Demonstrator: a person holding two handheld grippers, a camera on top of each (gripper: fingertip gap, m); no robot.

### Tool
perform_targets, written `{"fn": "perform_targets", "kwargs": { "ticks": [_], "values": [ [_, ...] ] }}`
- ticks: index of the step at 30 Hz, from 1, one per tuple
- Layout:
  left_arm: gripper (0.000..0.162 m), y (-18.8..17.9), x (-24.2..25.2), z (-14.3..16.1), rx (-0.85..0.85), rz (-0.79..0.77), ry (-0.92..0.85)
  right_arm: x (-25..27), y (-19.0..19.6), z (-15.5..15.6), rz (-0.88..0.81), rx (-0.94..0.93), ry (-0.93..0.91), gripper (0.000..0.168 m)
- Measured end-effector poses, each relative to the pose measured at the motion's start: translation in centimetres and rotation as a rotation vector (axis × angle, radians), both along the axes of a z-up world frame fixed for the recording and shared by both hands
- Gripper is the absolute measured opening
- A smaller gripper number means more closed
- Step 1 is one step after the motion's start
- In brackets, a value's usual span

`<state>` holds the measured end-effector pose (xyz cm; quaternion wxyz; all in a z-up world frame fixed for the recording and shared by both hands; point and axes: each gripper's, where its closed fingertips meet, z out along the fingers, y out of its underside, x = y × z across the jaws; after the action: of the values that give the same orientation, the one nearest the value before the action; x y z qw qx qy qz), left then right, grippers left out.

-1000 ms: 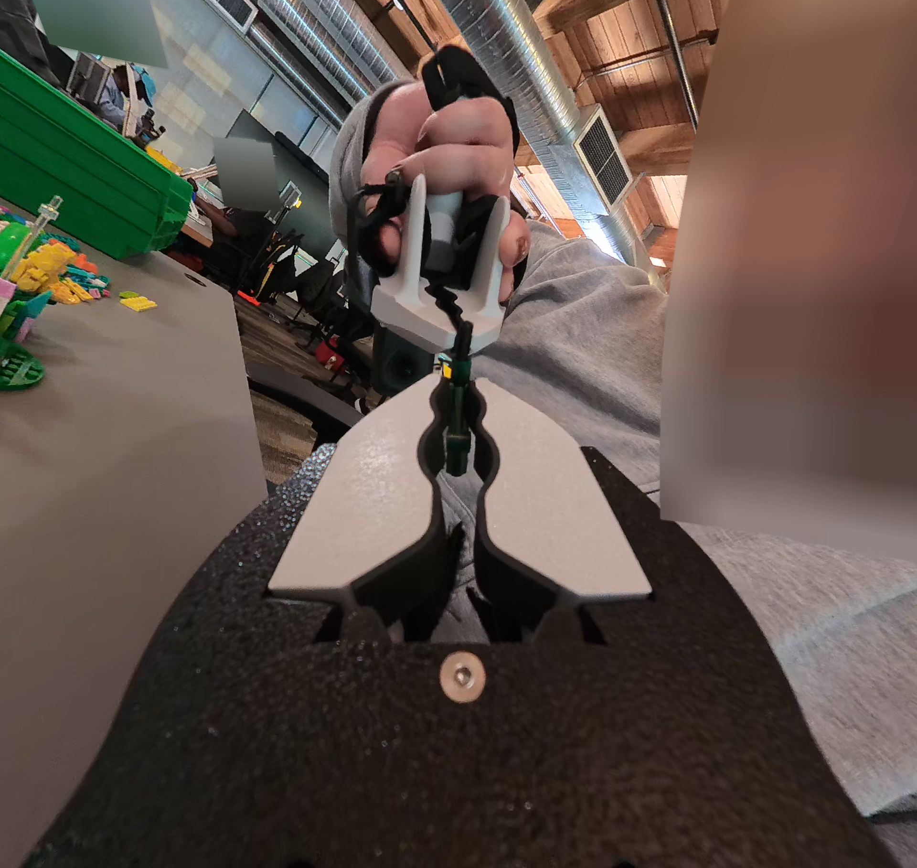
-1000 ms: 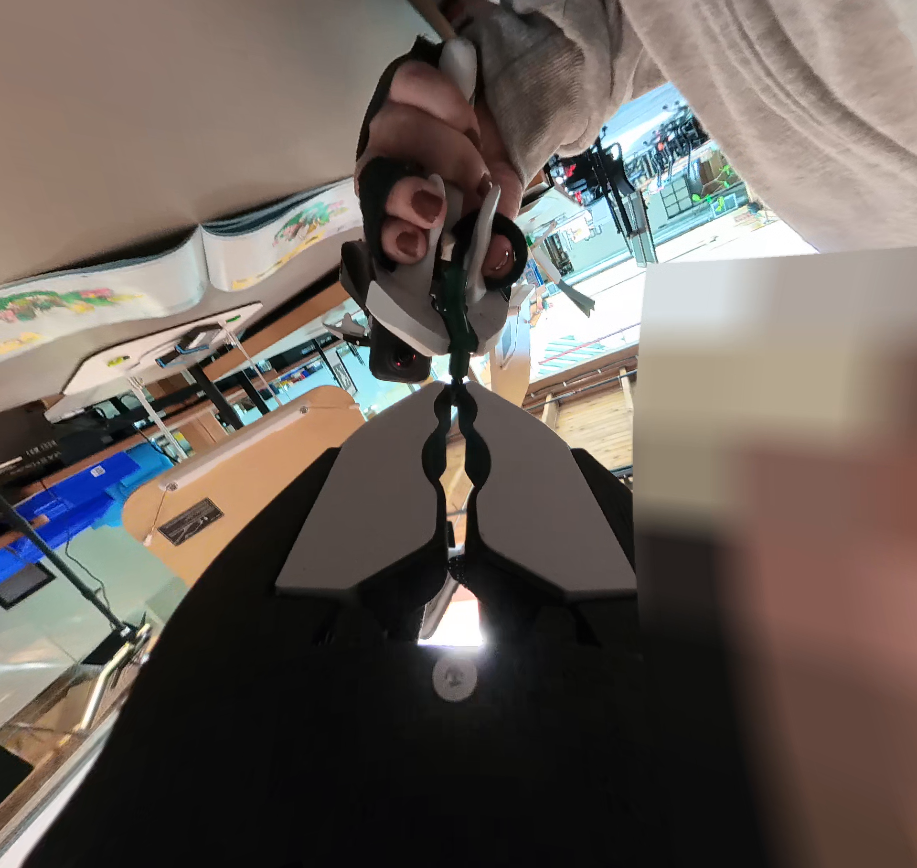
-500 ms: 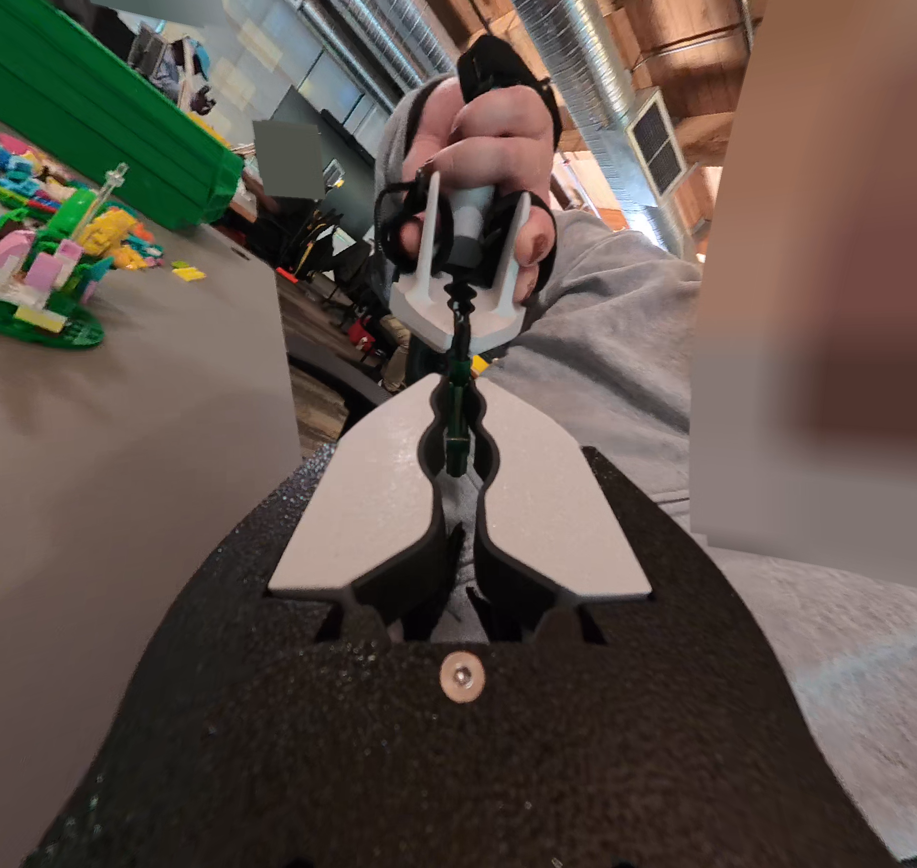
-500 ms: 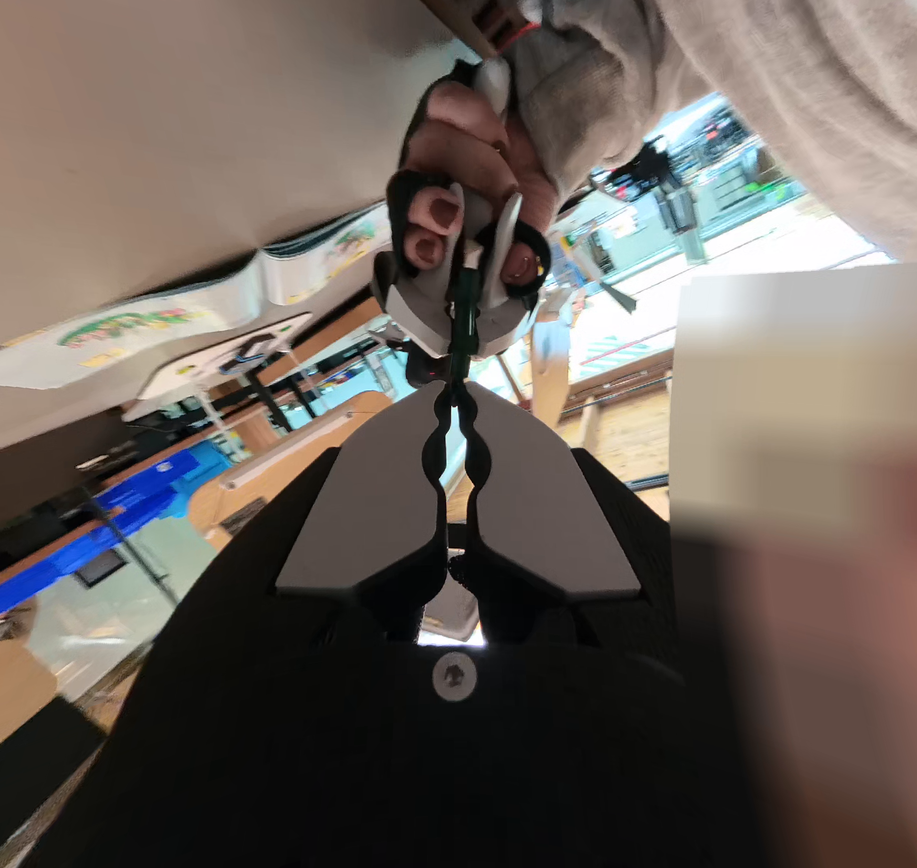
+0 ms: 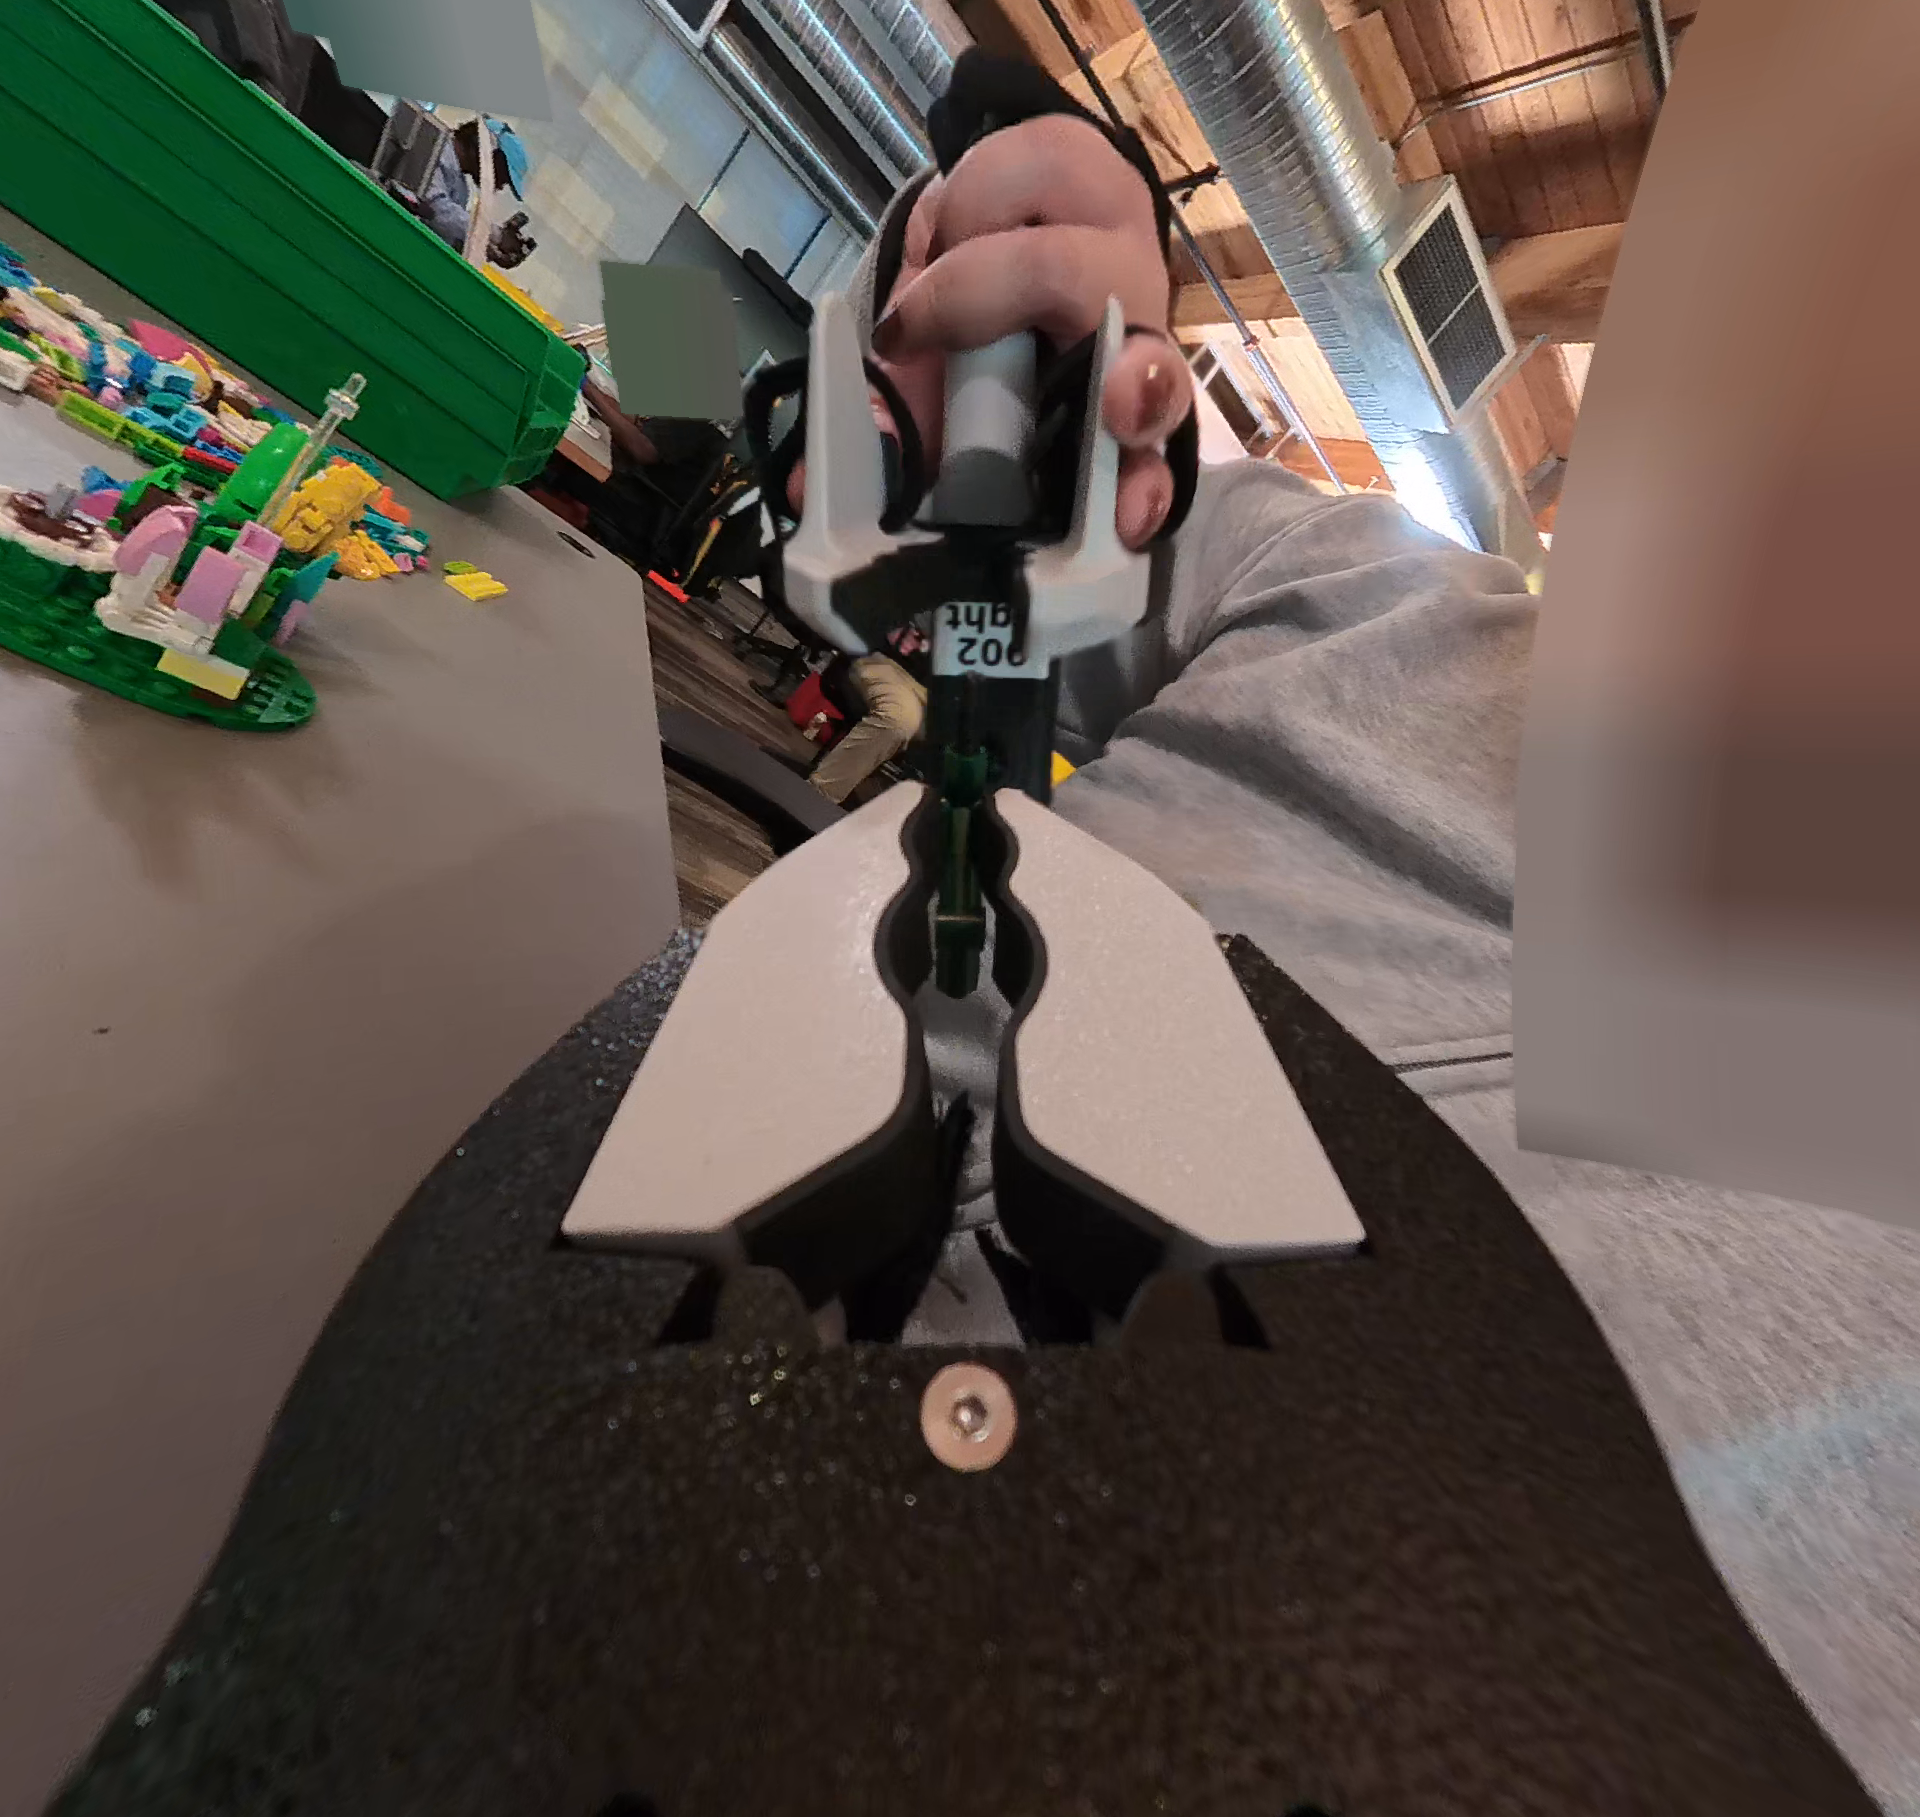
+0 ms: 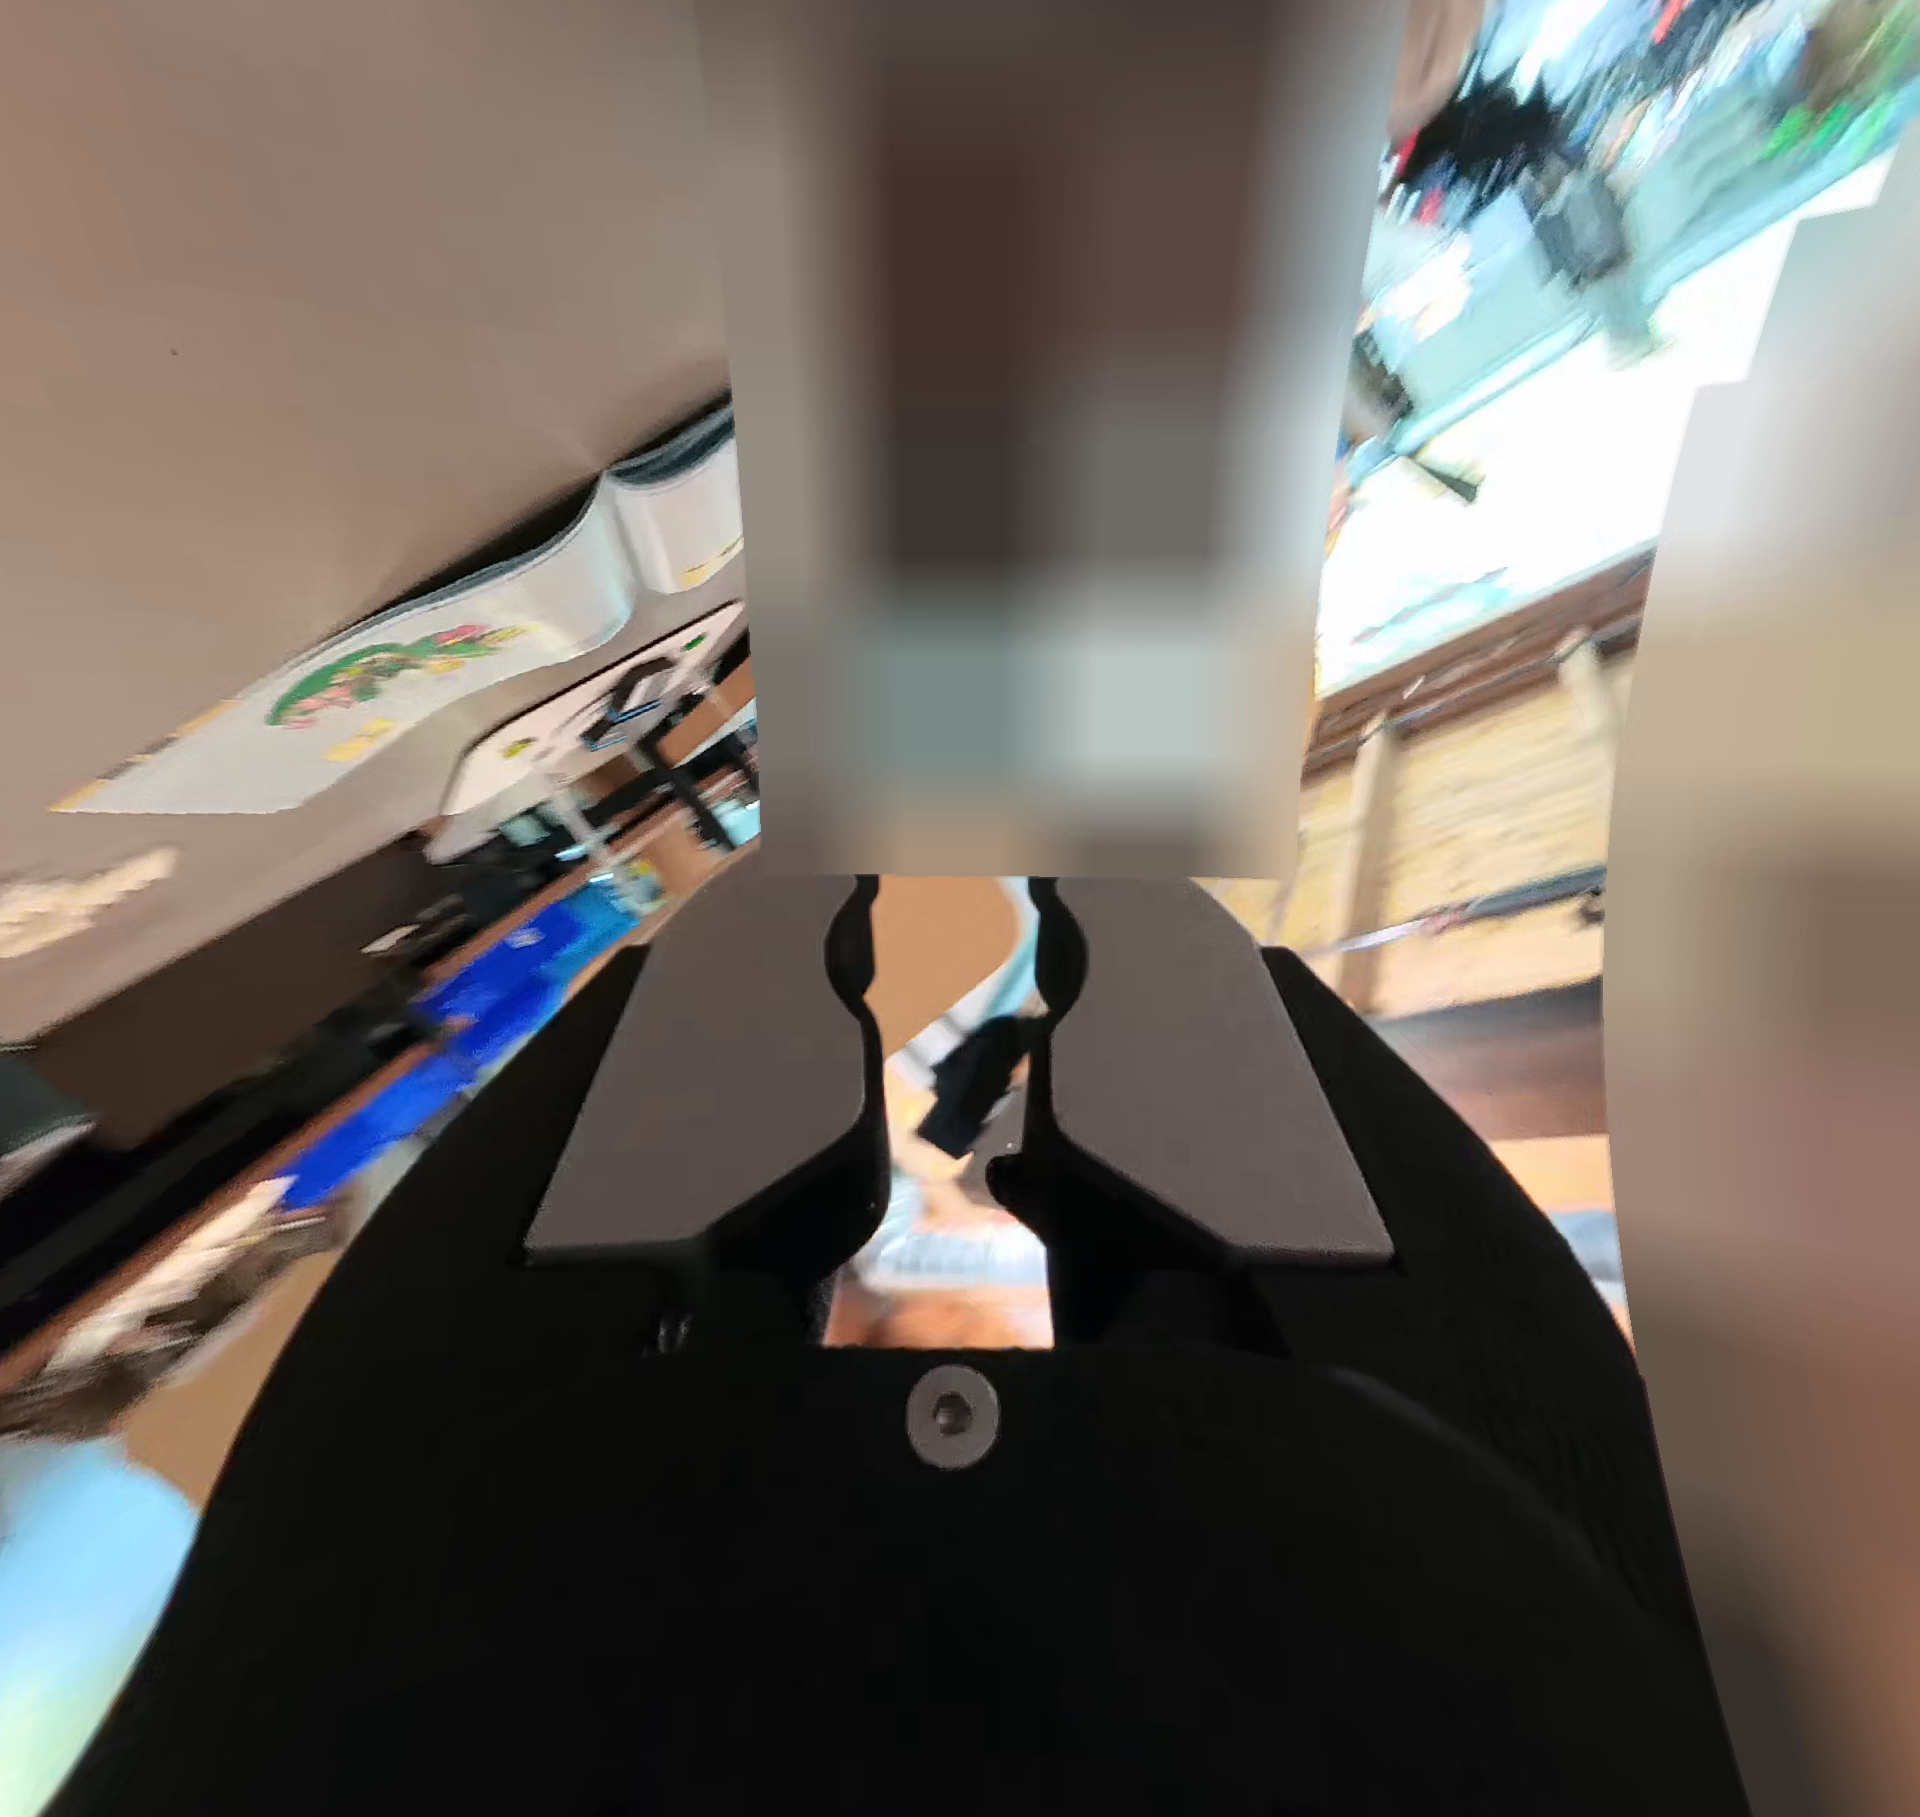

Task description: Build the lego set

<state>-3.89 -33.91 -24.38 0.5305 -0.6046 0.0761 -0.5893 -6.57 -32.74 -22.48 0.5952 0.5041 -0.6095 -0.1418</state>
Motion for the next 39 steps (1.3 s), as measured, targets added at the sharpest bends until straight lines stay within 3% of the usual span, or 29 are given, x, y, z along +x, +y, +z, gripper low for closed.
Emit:
{"fn": "perform_targets", "kwargs": {
  "ticks": [1, 4, 9, 13, 18, 24, 39],
  "values": [
    [0.006, 0.0, -0.1, 0.1, 0.002, 0.008, -0.005, -0.2, 0.4, 0.4, -0.036, -0.04, -0.01, 0.029],
    [0.006, 0.3, -0.9, 0.2, 0.012, 0.05, -0.021, -0.7, 1.6, 1.1, -0.172, -0.256, -0.109, 0.037],
    [0.006, 0.3, -2.2, 1.1, 0.051, 0.101, -0.093, -0.8, 0.6, 0.5, -0.46, -0.941, -0.564, 0.059],
    [0.006, 0.0, -2.2, 1.7, 0.08, 0.084, -0.127, -1.4, -0.7, 1.0, -0.477, -1.232, -0.728, 0.073],
    [0.006, -0.2, -1.8, 2.0, 0.091, 0.052, -0.145, -1.3, -2.0, 0.6, -0.428, -1.292, -0.797, 0.046],
    [0.006, -0.4, -1.4, 2.1, 0.092, 0.018, -0.155, -1.3, -2.1, 0.0, -0.426, -1.263, -0.79, 0.034],
    [0.006, -0.3, -1.5, 1.9, 0.082, 0.019, -0.161, -1.4, -1.8, 0.0, -0.386, -1.145, -0.601, 0.029]
  ]
}}
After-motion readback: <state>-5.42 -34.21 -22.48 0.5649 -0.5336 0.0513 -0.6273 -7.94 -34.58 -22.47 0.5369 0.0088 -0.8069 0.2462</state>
